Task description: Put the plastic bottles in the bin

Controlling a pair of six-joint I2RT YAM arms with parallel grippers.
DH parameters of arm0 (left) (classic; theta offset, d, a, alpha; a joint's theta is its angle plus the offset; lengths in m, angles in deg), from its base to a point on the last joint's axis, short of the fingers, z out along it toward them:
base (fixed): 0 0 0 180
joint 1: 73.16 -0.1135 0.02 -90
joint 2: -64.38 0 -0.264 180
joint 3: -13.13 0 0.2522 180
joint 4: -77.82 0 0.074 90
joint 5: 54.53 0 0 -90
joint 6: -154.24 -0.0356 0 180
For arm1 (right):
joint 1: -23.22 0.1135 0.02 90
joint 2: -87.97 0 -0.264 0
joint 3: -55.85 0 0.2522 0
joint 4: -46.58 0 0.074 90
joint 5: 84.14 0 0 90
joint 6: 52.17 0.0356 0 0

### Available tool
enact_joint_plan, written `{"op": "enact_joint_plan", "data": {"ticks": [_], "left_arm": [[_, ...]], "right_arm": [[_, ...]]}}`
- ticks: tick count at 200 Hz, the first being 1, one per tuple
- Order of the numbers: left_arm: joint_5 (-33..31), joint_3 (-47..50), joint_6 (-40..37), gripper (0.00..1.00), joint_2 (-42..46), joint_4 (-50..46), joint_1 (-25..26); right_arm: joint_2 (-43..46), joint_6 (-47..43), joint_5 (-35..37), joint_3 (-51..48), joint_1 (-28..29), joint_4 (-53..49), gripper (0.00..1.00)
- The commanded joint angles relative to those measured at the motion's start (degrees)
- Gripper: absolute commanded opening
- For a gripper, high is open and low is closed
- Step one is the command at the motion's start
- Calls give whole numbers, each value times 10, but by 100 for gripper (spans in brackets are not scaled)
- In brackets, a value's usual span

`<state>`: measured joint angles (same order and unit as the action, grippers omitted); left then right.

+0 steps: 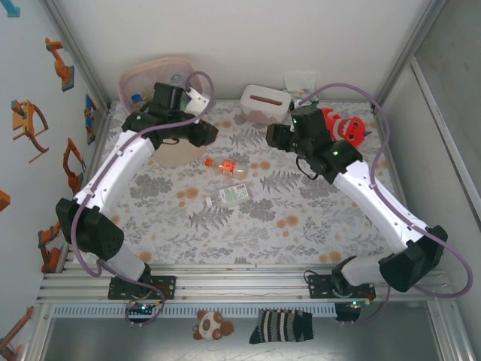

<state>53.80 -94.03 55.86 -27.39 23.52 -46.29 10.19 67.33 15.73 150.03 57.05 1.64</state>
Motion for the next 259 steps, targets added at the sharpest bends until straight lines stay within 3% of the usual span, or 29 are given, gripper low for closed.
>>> {"op": "enact_joint_plan", "data": {"ticks": [1,66,92,141,188,229,259], "left_arm": [[-5,38,-15,44,21,25,21],[-12,156,-6,52,16,44,62],[-2,184,-6,60,-1,47,74],[14,207,-108,75,-46,43,102],[-29,209,-247,86,-94,45,132],[-52,210,-273,98,-121,80,135],[-40,204,-278,99,-148,77,138]], "right_arm": [[-1,-2,-2,16,-4,7,69],[-1,7,-1,8,-3,5,69],[2,9,0,4,-3,3,68],[13,15,5,-3,-3,-2,68],[21,11,10,-4,-3,-6,68],[31,24,12,-16,-3,-2,68],[37,25,16,-23,-3,-4,68]]}}
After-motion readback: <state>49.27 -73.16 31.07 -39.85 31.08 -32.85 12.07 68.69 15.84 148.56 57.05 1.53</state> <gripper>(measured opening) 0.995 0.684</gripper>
